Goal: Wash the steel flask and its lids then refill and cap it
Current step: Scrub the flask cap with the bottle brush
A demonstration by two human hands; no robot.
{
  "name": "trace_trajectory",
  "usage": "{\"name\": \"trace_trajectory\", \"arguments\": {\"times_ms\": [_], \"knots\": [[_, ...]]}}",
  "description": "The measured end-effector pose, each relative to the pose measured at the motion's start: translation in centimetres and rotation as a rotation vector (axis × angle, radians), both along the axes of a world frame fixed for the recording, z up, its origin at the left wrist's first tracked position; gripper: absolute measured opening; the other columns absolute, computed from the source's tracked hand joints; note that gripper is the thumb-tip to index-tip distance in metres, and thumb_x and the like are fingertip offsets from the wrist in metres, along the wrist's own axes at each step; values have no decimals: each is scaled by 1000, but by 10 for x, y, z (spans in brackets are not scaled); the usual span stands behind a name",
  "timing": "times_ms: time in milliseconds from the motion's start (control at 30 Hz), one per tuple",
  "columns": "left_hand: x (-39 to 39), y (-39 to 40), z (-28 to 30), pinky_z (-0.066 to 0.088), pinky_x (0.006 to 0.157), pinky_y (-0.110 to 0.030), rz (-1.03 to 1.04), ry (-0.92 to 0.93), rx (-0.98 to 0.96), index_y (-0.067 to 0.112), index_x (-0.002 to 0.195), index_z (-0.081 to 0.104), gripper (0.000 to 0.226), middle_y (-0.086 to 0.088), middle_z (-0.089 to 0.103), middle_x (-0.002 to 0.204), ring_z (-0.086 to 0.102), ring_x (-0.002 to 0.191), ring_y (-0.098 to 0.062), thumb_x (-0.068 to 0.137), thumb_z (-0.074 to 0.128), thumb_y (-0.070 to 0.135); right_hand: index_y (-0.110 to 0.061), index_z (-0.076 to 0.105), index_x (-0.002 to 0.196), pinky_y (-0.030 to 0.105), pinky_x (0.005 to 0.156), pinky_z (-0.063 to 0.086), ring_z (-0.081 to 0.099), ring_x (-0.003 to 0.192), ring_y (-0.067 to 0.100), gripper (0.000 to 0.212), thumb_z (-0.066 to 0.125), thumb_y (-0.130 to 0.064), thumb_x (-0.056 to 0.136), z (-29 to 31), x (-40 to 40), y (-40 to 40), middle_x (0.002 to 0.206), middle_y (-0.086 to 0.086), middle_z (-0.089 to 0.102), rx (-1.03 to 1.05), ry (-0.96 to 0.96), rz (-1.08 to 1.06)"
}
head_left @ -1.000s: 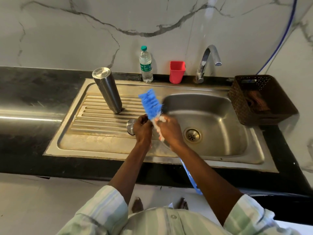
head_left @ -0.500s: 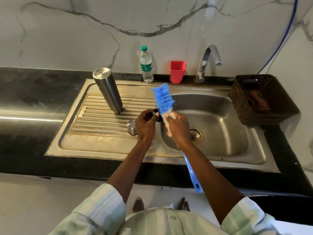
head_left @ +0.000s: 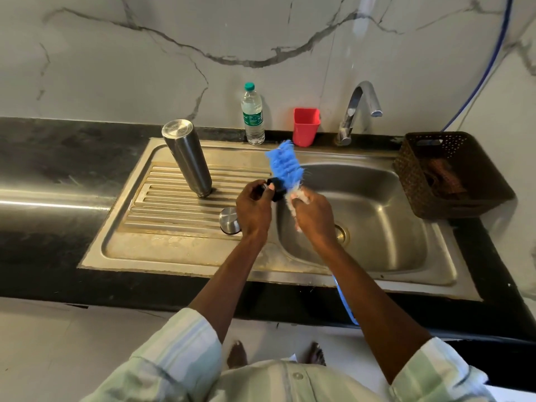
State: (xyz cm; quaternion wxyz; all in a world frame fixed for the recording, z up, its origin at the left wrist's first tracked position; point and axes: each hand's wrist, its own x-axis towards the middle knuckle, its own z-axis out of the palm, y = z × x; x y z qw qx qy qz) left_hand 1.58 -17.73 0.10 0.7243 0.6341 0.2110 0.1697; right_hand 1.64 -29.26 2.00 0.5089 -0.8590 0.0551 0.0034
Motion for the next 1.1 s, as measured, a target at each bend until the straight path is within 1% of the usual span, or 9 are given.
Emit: {"name": "trace_trajectory", "arguments": {"times_ms": [100,233,400,533,700,833,967,1033,1100], "knots": [[4,5,-4,57,89,-56,-33,6,-53,16,96,72,15,-11,76,95,72,95,-33,82,75,21,-25,66,94,41,62,54,65,70,26,18,51,-33,88,2,-8,3,78,1,67,-41,-7,27],[-4,-5,-6,58,89,-50,-125,-15,39,25,94,73,13,-7,75,96,71,97,-27,83,75,19,-17,66,84,30,48,45,58,53,21,16,55,-26,92,9,9,-13,69,5,64,86,107,-35],[2,0,-13,58,83,-47,-57,47,-79,11,100,71,16,-8,76,92,70,84,-20,84,75,9,-23,68,99,38,67,53,65,75,24,17,53,-28,92,6,-13,4,84,1,68,-23,34,110],[-10,-7,-20,59,86,-49,-168,18,-39,2,103,70,15,-19,74,94,71,83,-25,88,71,4,-28,67,91,52,72,56,67,77,28,14,54,-32,87,16,7,2,82,1,70,64,102,-8],[0,1,-18,58,88,-52,-90,31,38,11,101,72,19,-2,77,94,73,91,-22,83,74,11,-25,65,104,31,67,41,60,79,21,19,51,-32,93,13,-9,12,88,-3,66,-223,-2,128],[-3,3,-11,57,91,-46,-243,-55,81,19,100,69,28,-7,75,101,71,99,-25,74,80,24,-18,66,102,33,68,44,63,83,28,22,52,-32,94,14,9,-2,95,7,70,-238,-2,-4],[0,10,-13,54,95,-45,-228,-87,-6,9,107,64,23,-11,70,104,67,101,-25,87,72,2,-21,69,101,48,69,57,67,73,31,21,55,-32,89,23,13,-9,80,2,69,-49,27,25],[3,17,-17,55,90,-50,-170,-77,-119,7,105,64,25,-22,69,103,67,97,-38,84,76,13,-23,68,102,44,68,56,66,73,28,20,55,-30,90,21,1,-5,81,0,69,-65,5,93],[2,18,-18,56,83,-46,-153,-71,-226,3,102,66,23,-26,69,96,67,86,-38,86,76,15,-22,68,97,38,67,52,64,74,25,16,54,-29,91,18,-5,-2,80,-1,68,-97,-12,100]]}}
